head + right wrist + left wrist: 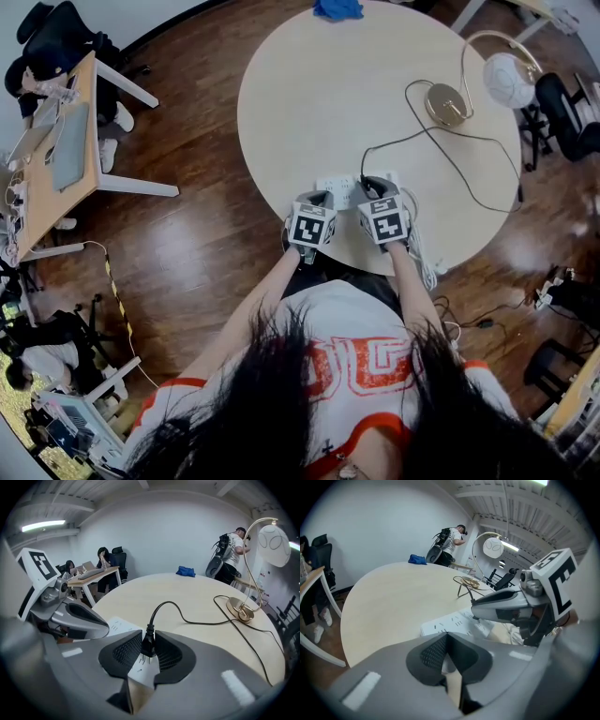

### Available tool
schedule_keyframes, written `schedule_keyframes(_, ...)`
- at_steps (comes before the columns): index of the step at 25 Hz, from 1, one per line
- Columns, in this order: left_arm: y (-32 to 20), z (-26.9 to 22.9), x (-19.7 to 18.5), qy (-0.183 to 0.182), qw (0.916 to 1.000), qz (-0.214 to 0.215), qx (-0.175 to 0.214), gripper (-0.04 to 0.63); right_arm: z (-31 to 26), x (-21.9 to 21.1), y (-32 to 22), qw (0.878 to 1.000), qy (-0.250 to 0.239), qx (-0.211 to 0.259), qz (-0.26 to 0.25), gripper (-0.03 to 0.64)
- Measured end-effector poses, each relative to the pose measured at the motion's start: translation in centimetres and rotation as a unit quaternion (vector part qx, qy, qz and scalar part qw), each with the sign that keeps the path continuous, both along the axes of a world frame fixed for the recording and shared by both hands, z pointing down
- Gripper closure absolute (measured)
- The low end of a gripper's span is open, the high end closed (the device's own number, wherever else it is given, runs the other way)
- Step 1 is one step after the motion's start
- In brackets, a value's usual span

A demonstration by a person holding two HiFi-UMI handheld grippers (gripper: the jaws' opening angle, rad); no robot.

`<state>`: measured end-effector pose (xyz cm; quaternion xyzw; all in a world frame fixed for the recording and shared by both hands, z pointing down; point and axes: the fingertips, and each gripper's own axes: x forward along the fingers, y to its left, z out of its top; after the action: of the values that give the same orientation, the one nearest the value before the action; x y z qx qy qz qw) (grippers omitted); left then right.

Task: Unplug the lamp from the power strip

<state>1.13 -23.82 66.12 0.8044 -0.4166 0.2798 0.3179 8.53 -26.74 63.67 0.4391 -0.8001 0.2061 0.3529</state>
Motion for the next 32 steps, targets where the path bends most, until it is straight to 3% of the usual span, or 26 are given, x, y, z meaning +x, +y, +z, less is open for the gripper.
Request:
schedule_keyframes(5,-0.1,0.2,0.0,-0.005,1.0000,0.003,0.006,0.595,0.5,-0.4,0.0,1.000,0.006,-0.011,-0.003,0.526)
schedule_keyframes(7,-0.1,0.3,0.1,-0.004,1.0000,0.004,0.005,0.594,1.1,-0.3,0.3,1.000,0.011,-0.020,-0.003,0.413)
schedule_keyframes(8,0.0,0.3,0.2,-0.004,1.0000,0.005,0.005,0.594,1.2,-0.1,0.5,1.000,0.010,-0.020,0.000,0.405)
schedule_keyframes(18,0.0,0.5,-0.2,0.022,0.9997,0.013,-0.002,0.594,-2.8,1.5,1.4,0.995,-0.069,0.024,0.068,0.408)
schedule_keyframes(21,0.2,-1.2,-0.8,0.035,0.9993,0.008,0.015,0.595,-5.0,1.6,2.1,0.989,-0.107,0.044,0.087,0.449)
schedule_keyframes(25,0.5,-5.5,-1.2,0.074,0.9952,-0.005,0.063,0.594,-7.7,2.0,2.9,0.982,-0.123,0.090,0.110,0.610)
schedule_keyframes(32,2.6,-12.2,-2.5,0.136,0.9825,-0.020,0.125,0.594,-9.8,0.4,5.7,0.976,-0.143,0.116,0.118,0.615)
